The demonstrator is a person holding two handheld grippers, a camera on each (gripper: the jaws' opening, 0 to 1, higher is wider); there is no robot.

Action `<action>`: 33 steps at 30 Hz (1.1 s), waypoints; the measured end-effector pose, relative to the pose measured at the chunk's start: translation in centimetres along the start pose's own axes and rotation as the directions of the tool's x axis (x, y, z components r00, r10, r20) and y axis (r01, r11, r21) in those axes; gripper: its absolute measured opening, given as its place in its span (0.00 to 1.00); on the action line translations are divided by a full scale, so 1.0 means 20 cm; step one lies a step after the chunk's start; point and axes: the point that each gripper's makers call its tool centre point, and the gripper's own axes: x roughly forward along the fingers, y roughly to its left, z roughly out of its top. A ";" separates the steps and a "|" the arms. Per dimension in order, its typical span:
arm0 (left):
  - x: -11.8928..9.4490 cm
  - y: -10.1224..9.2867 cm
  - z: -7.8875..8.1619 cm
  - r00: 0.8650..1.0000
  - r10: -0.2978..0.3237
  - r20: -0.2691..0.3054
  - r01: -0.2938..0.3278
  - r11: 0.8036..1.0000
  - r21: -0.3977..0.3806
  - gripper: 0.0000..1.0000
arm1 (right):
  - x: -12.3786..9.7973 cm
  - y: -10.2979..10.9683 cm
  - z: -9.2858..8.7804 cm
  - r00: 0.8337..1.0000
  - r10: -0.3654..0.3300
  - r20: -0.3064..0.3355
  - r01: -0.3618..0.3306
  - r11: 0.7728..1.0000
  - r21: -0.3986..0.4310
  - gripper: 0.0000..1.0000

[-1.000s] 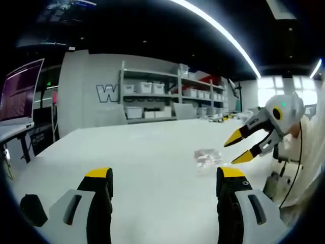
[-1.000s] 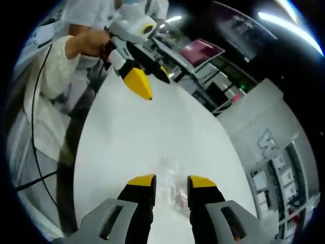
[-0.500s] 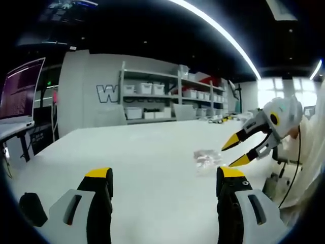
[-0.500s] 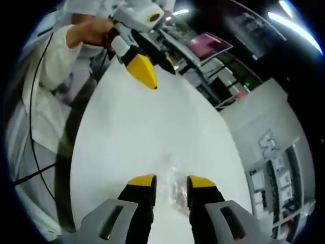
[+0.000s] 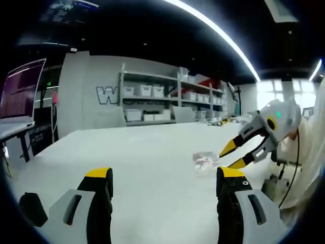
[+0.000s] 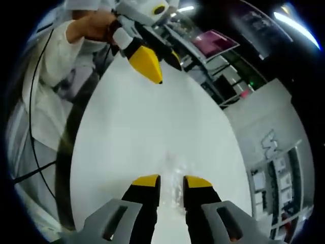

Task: Open the resealable bag by pulling the two sides of the seal apart until the entire bag opening is separated and visibly accessible.

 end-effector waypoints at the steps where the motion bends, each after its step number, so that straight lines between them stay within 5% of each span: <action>1: 0.00 0.00 0.00 1.000 -0.001 0.001 0.001 1.000 0.000 0.83 | 0.00 0.00 0.00 1.000 0.001 -0.001 -0.001 1.000 -0.001 0.15; 33: -0.02 0.02 0.00 1.000 -0.003 0.015 0.003 1.000 -0.009 0.83 | 0.05 0.03 -0.04 0.998 0.014 -0.069 -0.011 0.999 0.032 0.07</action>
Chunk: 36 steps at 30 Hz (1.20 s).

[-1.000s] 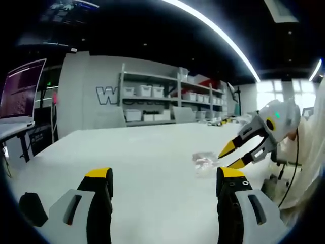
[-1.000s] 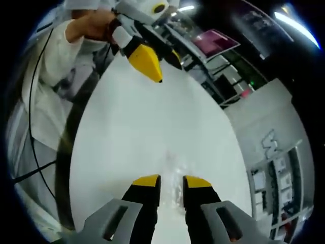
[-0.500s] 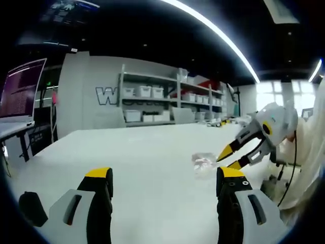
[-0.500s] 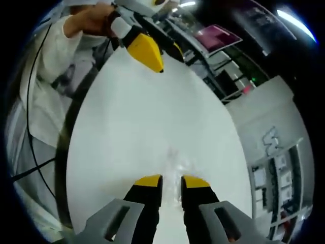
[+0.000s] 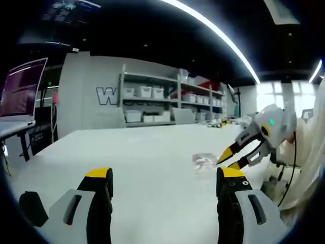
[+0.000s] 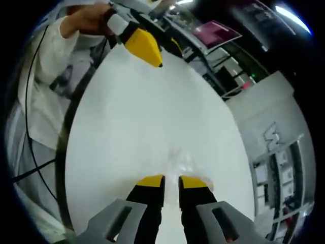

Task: Open the resealable bag by pulling the two sides of the seal apart until the entire bag opening is separated and visibly accessible.

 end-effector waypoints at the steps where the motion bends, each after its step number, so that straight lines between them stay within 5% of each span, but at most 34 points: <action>1: 0.00 0.00 0.00 1.000 0.000 0.001 0.000 1.000 0.000 0.83 | 0.00 0.00 0.00 1.000 -0.001 0.001 0.001 1.000 0.009 0.06; 21: -0.03 -0.01 0.00 1.000 0.000 0.006 0.000 1.000 -0.006 0.83 | 0.00 0.02 -0.01 0.999 -0.028 -0.030 0.027 0.999 -0.045 0.06; 30: -0.03 -0.01 0.00 1.000 0.001 0.006 -0.001 1.000 -0.012 0.83 | 0.00 -0.01 0.00 0.995 -0.085 -0.055 0.077 0.987 -0.141 0.10; 36: -0.03 -0.01 0.00 1.000 0.002 0.004 -0.002 1.000 -0.012 0.83 | -0.01 0.00 -0.02 0.996 -0.072 -0.053 0.066 0.991 -0.117 0.09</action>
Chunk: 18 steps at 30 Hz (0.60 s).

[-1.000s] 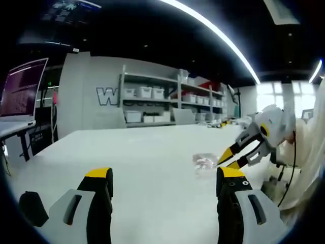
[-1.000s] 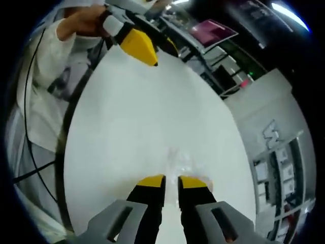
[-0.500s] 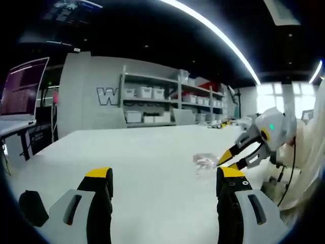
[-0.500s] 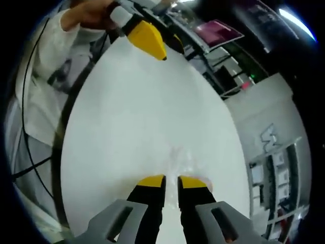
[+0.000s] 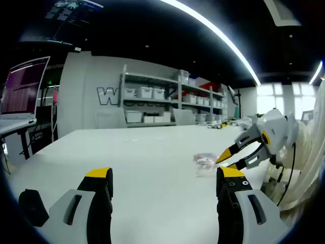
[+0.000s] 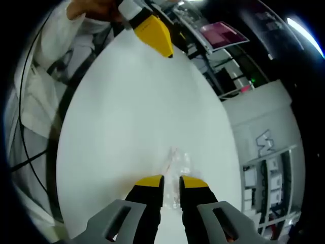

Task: Open the resealable bag by pulling the two sides of the seal apart until the entire bag opening is separated and visibly accessible.

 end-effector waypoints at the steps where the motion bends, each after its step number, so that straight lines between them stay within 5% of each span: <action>1: 0.00 0.00 0.00 1.000 0.001 0.000 -0.001 1.000 -0.001 0.83 | 0.00 0.00 0.00 1.000 0.000 -0.002 0.000 1.000 -0.003 0.08; 18: 0.01 0.00 0.00 1.000 0.000 0.003 0.000 1.000 -0.004 0.83 | 0.03 0.00 -0.03 1.000 0.013 -0.029 -0.011 0.999 0.042 0.00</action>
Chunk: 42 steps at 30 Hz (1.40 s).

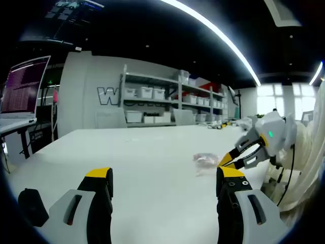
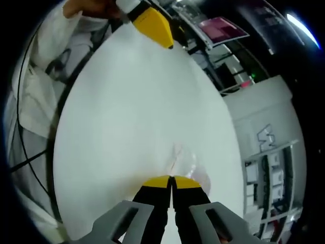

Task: Open the resealable bag by pulling the two sides of the seal apart until the entire bag opening is separated and visibly accessible.

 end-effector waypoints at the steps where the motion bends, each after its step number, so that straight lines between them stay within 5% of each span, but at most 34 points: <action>1: 0.00 0.00 0.00 1.000 0.000 0.000 0.000 1.000 0.000 0.83 | 0.00 -0.01 0.00 1.000 -0.007 0.000 0.007 1.000 0.001 0.00; 8: 0.01 -0.01 0.00 1.000 -0.006 -0.006 0.006 1.000 -0.006 0.82 | -0.03 -0.07 0.03 0.998 -0.060 0.038 0.057 0.996 0.074 0.00; 24: 0.03 -0.04 -0.02 0.999 -0.024 -0.036 0.024 1.000 0.008 0.81 | -0.03 -0.04 0.01 0.997 -0.058 0.045 0.054 0.994 0.092 0.00; 30: 0.05 -0.11 -0.05 0.993 -0.084 -0.080 0.082 0.996 -0.023 0.72 | -0.03 -0.04 0.01 0.997 -0.064 0.053 0.058 0.993 0.104 0.00; 42: 0.11 -0.18 -0.09 0.985 -0.127 -0.116 0.123 0.992 -0.041 0.71 | -0.02 -0.05 -0.01 0.995 -0.075 0.066 0.066 0.989 0.129 0.00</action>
